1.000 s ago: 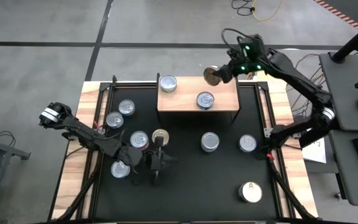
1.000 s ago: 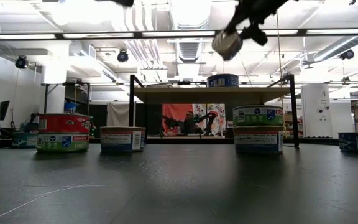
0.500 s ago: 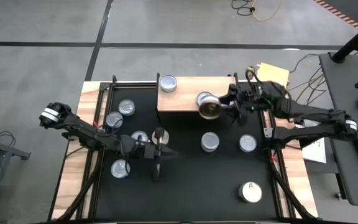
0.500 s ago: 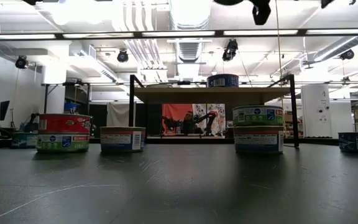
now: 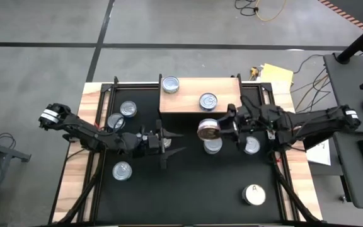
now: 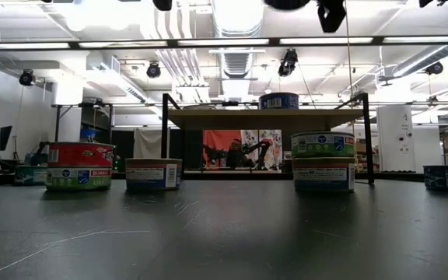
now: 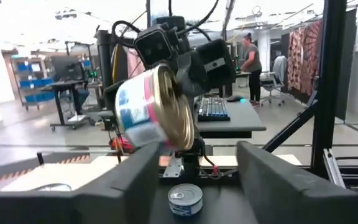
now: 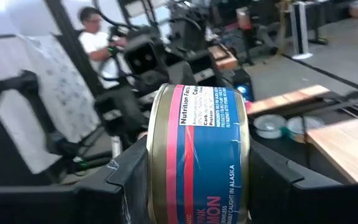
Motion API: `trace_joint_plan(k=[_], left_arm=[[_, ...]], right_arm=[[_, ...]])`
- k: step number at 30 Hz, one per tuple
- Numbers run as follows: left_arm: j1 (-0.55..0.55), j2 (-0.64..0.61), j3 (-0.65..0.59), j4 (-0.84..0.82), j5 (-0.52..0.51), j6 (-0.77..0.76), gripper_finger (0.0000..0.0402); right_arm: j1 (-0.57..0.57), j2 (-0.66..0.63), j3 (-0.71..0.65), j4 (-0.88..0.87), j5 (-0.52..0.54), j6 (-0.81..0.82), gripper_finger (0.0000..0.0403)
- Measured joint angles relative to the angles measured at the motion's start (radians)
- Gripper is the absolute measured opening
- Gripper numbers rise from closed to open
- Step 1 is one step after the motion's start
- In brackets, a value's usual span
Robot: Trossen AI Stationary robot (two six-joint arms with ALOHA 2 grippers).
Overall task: Stack canned seafood by type on shelf
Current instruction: Put the blue pink tuna can on the shelf
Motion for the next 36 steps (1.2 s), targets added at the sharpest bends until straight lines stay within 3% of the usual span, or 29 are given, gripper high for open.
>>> trace_joint_plan(k=[5, 9, 19, 25, 36], left_arm=[[0.022, 0.000, 0.000, 0.000, 0.079, -0.066, 0.0284], [0.069, 0.006, 0.000, -0.008, 0.121, -0.136, 0.0310], [0.177, 0.065, 0.000, 0.038, 0.216, -0.202, 0.0316], [0.195, 0.094, 0.000, 0.088, 0.347, -0.170, 0.0316], [0.217, 0.180, 0.076, 0.114, 0.336, -0.144, 0.0316]], right_arm=[[0.031, 0.033, 0.002, 0.002, 0.020, -0.015, 0.0192], [0.029, 0.053, 0.002, -0.001, 0.026, -0.022, 0.0192], [0.033, 0.067, 0.004, 0.002, 0.023, -0.037, 0.0192], [0.033, 0.070, 0.004, -0.005, 0.020, -0.043, 0.0192], [0.033, 0.088, 0.004, -0.006, 0.020, -0.046, 0.0192]])
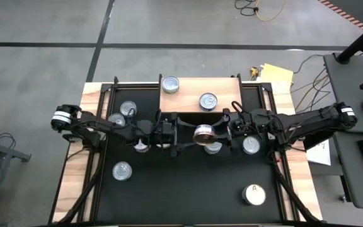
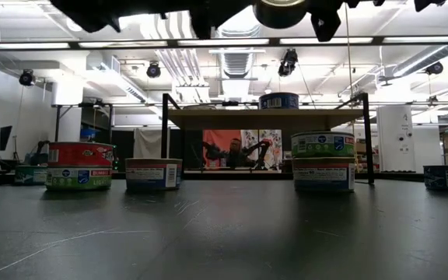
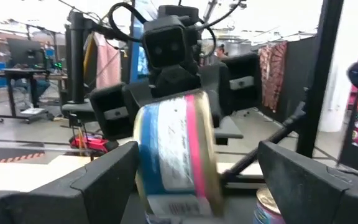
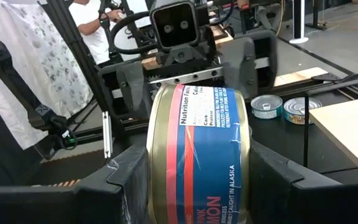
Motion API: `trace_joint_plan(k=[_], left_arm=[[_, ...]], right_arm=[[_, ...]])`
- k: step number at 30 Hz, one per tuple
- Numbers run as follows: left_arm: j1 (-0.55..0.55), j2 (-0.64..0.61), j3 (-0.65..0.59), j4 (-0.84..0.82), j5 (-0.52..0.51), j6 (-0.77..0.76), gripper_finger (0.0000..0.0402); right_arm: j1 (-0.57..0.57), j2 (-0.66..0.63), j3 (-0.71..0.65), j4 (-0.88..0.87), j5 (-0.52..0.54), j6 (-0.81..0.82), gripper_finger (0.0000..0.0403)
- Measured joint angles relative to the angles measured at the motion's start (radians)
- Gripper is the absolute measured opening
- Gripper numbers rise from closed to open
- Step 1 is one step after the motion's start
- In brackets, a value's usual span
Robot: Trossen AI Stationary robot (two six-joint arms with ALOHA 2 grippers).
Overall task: Stack canned seafood by type on shelf
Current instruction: Put the blue pink tuna can on the shelf
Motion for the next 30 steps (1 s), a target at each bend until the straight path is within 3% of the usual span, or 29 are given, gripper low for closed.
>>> trace_joint_plan(k=[10, 19, 30], left_arm=[[0.019, 0.050, 0.045, -0.022, 0.015, -0.021, 0.0298], [0.020, 0.049, 0.049, -0.077, 0.054, -0.057, 0.0181], [0.020, 0.047, 0.057, -0.115, 0.072, -0.073, 0.0178]], right_arm=[[0.001, 0.003, 0.000, 0.001, -0.035, 0.003, 0.0192], [0.000, 0.004, 0.000, -0.010, -0.028, -0.014, 0.0195], [0.000, 0.001, 0.000, -0.014, -0.039, -0.003, 0.0230]])
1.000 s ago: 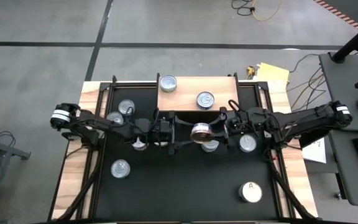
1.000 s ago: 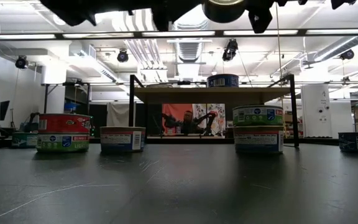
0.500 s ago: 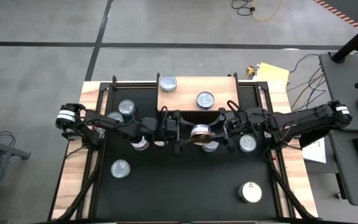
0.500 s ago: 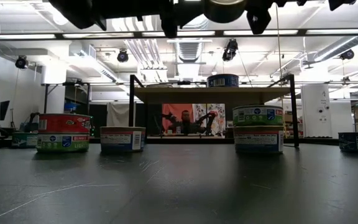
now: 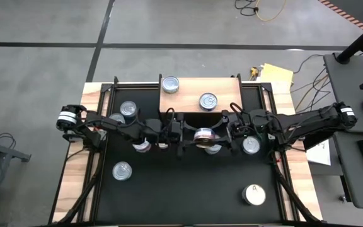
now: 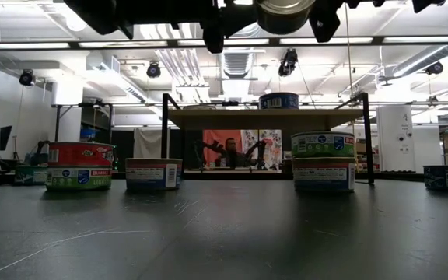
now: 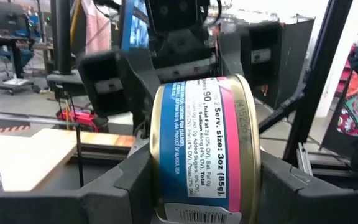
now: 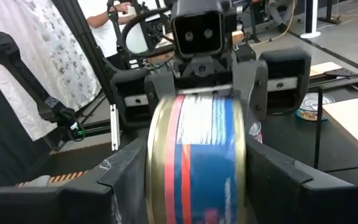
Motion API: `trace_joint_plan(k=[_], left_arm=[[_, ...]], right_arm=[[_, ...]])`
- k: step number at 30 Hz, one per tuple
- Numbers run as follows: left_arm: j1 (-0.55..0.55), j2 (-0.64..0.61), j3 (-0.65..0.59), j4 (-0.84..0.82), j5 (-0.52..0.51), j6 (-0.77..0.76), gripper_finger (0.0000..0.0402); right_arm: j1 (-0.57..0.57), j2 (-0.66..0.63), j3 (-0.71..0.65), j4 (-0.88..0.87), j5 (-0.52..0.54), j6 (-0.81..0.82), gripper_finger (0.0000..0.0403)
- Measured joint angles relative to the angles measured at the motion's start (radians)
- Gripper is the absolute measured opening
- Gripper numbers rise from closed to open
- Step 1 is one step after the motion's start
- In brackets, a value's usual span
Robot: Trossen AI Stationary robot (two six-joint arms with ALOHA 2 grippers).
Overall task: Stack canned seafood by type on shelf
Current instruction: Put the blue pink tuna can on the shelf
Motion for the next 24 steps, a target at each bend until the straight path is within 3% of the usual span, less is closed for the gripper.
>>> trace_joint_plan(k=[13, 18, 24], left_arm=[[-0.005, -0.014, 0.000, -0.030, -0.002, -0.035, 0.0178], [-0.005, -0.044, -0.017, -0.059, -0.003, -0.138, 0.0178], [0.002, -0.131, -0.070, -0.061, 0.027, -0.372, 0.0178]], right_arm=[[-0.001, -0.078, 0.000, -0.030, 0.014, 0.044, 0.0290], [0.003, -0.142, 0.000, -0.072, 0.015, 0.022, 0.0279], [0.086, -0.101, 0.000, -0.055, 0.017, -0.075, 0.0255]])
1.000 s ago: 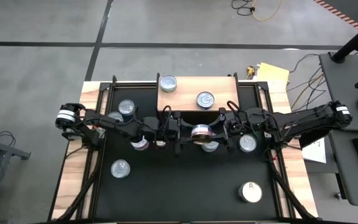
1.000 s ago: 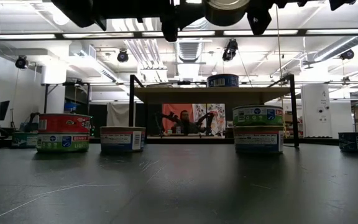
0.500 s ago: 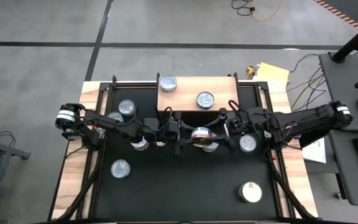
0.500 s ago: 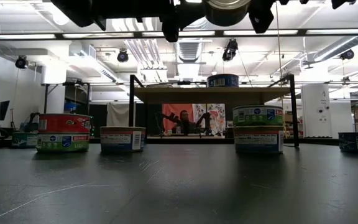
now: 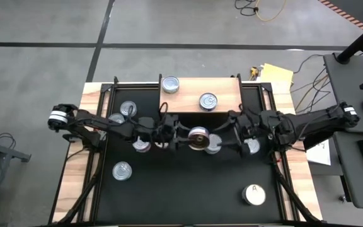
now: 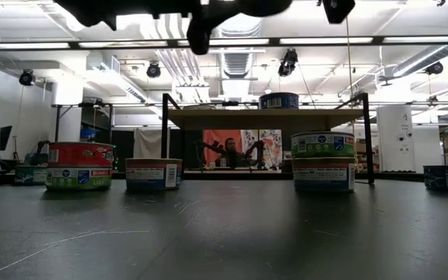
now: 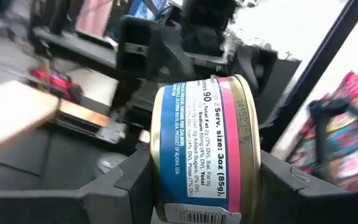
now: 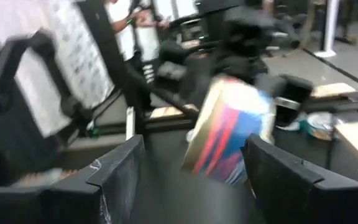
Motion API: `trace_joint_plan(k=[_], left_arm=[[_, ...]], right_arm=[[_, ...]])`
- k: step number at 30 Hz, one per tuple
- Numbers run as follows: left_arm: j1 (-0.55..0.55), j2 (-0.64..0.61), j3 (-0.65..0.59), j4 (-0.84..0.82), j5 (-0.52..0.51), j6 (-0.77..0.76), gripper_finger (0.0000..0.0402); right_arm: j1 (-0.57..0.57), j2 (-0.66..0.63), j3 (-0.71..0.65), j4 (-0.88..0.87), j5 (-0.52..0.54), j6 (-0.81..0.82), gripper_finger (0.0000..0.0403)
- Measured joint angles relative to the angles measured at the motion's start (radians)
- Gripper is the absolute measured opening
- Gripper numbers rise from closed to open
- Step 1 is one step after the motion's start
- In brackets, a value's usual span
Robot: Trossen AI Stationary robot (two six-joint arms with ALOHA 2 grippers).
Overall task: Stack canned seafood by type on shelf
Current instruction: Put the blue pink tuna can on the shelf
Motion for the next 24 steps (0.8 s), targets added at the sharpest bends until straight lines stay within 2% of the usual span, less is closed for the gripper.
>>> trace_joint_plan(k=[5, 8, 11, 15, 19, 24], left_arm=[[0.010, -0.067, -0.016, -0.142, 0.053, -0.268, 0.0178], [0.010, -0.088, -0.016, -0.184, 0.054, -0.367, 0.0178], [0.014, -0.096, -0.016, -0.176, 0.083, -0.487, 0.0178], [0.029, -0.109, -0.016, -0.169, 0.120, -0.572, 0.0178], [0.045, -0.109, -0.016, -0.168, 0.130, -0.633, 0.0178], [0.081, -0.109, -0.016, -0.167, 0.166, -0.680, 0.0178]], right_arm=[[0.099, 0.038, 0.040, 0.004, 0.002, -0.215, 0.0238], [0.180, 0.070, 0.084, 0.002, 0.074, -0.434, 0.0230], [0.267, 0.118, 0.122, -0.002, 0.223, -0.690, 0.0225], [0.366, 0.203, 0.172, 0.000, 0.513, -1.032, 0.0226], [0.427, 0.319, 0.244, 0.002, 0.796, -1.237, 0.0240], [0.464, 0.481, 0.348, -0.004, 1.048, -1.430, 0.0272]])
